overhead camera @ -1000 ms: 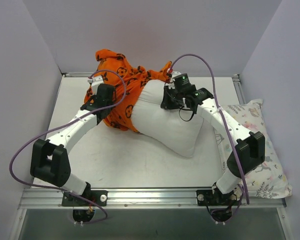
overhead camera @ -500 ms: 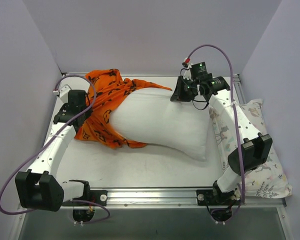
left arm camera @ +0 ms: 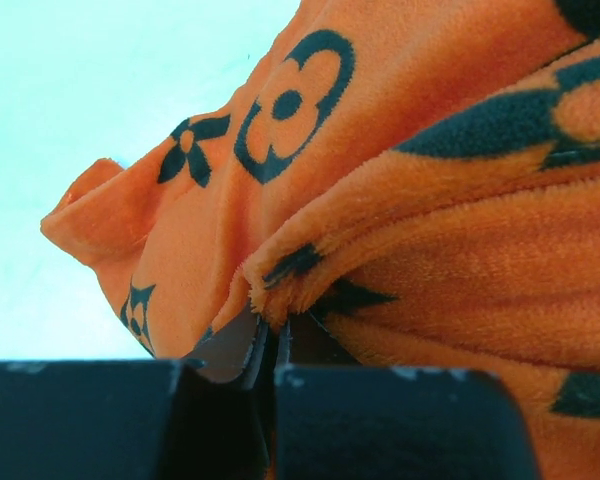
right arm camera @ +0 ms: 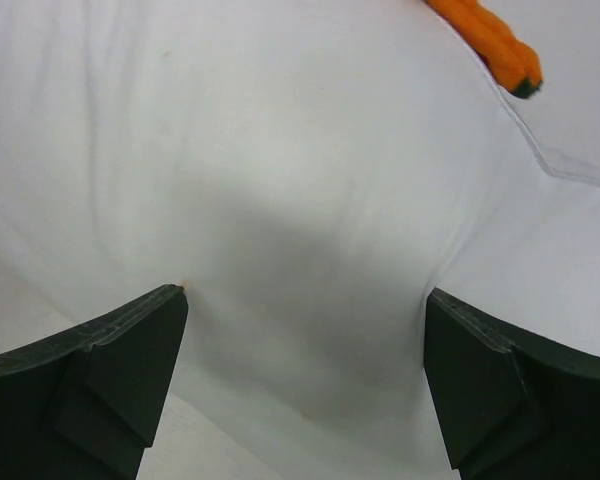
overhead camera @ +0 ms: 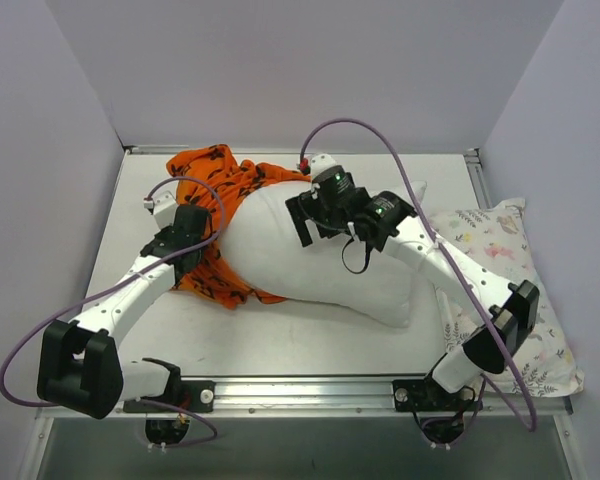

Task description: Remove the pillowcase from the pillow

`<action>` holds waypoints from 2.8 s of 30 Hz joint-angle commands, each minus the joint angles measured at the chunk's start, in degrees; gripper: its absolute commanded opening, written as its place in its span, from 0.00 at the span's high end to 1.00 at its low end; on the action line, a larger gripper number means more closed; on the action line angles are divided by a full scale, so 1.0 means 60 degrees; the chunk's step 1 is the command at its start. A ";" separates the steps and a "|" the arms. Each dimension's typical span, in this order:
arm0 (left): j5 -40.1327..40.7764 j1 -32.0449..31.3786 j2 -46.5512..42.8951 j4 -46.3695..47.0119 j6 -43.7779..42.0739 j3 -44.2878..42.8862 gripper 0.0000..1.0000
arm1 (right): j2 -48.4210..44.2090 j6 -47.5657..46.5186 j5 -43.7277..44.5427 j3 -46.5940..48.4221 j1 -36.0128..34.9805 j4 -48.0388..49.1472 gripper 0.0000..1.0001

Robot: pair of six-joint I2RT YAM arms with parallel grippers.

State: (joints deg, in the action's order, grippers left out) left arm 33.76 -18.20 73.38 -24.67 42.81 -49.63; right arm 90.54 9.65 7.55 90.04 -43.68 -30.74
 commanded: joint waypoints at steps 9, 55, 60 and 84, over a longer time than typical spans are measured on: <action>-0.0923 -0.0263 -0.0351 -0.0093 -0.0147 0.0053 1.00 | 0.0656 -0.1374 0.3031 -0.1223 -0.2476 0.2282 0.00; -0.3753 -0.1155 -0.2471 0.0230 -0.1656 -0.1776 0.24 | 0.1506 -0.0804 0.0178 0.0504 -0.1583 0.1565 1.00; -0.2069 -0.3013 -0.3177 -0.0415 -0.1087 -0.1647 0.22 | 0.1375 -0.0276 -0.0408 0.1179 -0.1158 0.1139 1.00; 0.2827 -0.2295 -0.3688 -0.2247 0.2740 0.1049 1.00 | -0.0676 0.0515 -0.2471 0.2074 0.0043 0.0480 1.00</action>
State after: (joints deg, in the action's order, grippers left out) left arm 47.07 -41.19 54.78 -29.02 57.80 -45.34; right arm 93.34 11.20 -4.10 97.58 -46.11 -33.74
